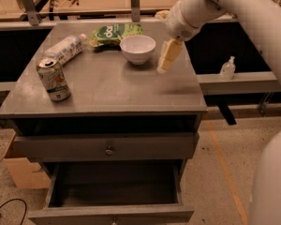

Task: Move white bowl near green rice chip bag

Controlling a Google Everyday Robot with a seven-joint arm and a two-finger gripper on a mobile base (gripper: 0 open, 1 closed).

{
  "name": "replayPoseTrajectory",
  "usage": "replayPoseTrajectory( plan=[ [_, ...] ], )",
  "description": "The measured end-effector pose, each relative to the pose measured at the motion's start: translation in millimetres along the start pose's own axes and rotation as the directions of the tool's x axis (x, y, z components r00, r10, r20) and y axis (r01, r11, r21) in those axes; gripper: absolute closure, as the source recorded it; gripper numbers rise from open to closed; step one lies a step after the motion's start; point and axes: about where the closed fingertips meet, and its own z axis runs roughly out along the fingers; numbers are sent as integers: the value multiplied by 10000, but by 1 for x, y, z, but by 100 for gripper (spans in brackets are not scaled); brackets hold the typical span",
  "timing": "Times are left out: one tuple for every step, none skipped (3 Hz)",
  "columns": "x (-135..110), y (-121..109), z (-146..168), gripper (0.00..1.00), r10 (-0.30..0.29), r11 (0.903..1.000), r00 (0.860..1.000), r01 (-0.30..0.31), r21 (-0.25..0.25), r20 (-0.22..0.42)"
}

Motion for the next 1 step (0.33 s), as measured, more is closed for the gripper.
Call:
replayPoseTrajectory(
  plan=[
    [19,5,-23,0,595,9980,9977,-600,176,317]
  ],
)
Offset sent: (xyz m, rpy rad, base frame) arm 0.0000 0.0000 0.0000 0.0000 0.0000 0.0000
